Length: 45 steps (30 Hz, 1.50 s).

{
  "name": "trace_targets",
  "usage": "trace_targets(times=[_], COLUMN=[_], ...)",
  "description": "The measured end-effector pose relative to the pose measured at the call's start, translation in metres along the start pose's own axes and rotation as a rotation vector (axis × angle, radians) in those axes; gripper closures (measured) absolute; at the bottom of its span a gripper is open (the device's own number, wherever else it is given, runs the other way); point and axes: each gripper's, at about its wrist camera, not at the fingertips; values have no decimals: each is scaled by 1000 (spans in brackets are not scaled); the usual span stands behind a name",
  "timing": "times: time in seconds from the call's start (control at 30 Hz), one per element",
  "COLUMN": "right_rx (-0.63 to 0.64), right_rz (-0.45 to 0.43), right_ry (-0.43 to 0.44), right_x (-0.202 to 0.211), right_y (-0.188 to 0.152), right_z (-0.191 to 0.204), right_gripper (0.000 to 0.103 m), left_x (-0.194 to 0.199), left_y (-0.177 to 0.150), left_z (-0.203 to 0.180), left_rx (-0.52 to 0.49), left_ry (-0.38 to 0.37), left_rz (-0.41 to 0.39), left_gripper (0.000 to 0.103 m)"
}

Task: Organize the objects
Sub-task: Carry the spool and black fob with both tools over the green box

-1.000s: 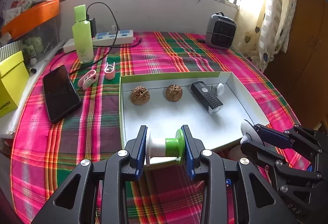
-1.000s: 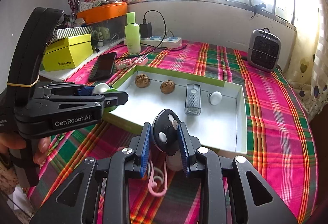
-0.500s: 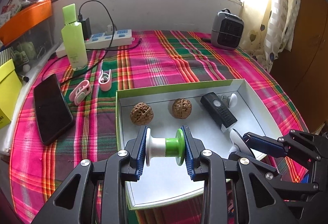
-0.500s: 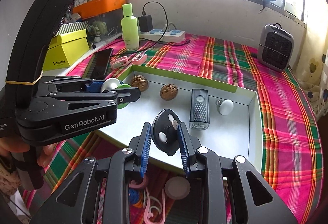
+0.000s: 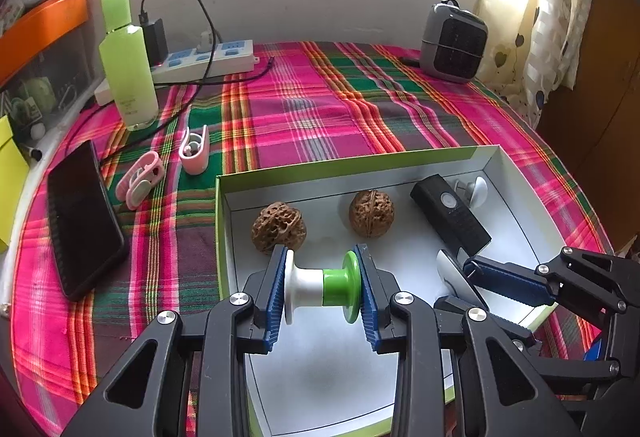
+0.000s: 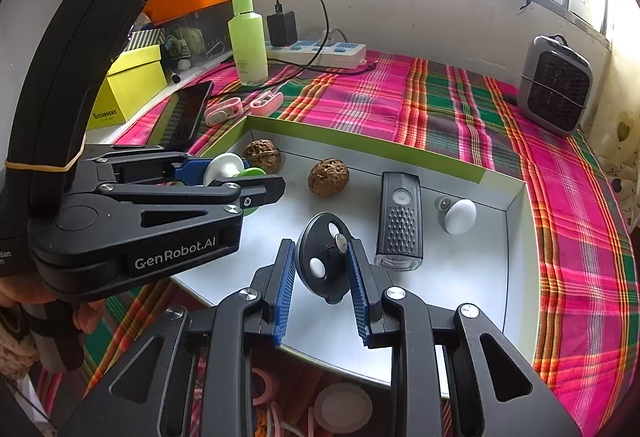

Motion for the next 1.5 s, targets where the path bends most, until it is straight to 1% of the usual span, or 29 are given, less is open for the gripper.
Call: trace_targets(times=[0.57, 1.0, 1.5], right_rx=[16, 47, 35], right_rz=[23, 12, 12], right_ry=[-23, -47, -46], right_x=[-14, -16, -14], right_y=[5, 4, 3], right_z=[0, 4, 4], right_gripper=[76, 76, 76], left_x=[-8, -7, -7], left_y=[2, 1, 2], left_z=[-1, -2, -1], left_rx=[-15, -22, -18], left_ry=[0, 8, 7], left_rz=[15, 13, 14], left_gripper=[72, 72, 72])
Point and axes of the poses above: each gripper's, at about its wrist camera, not at the fingertips, and x roughly against the way its jaws point, z to its left, y to its top
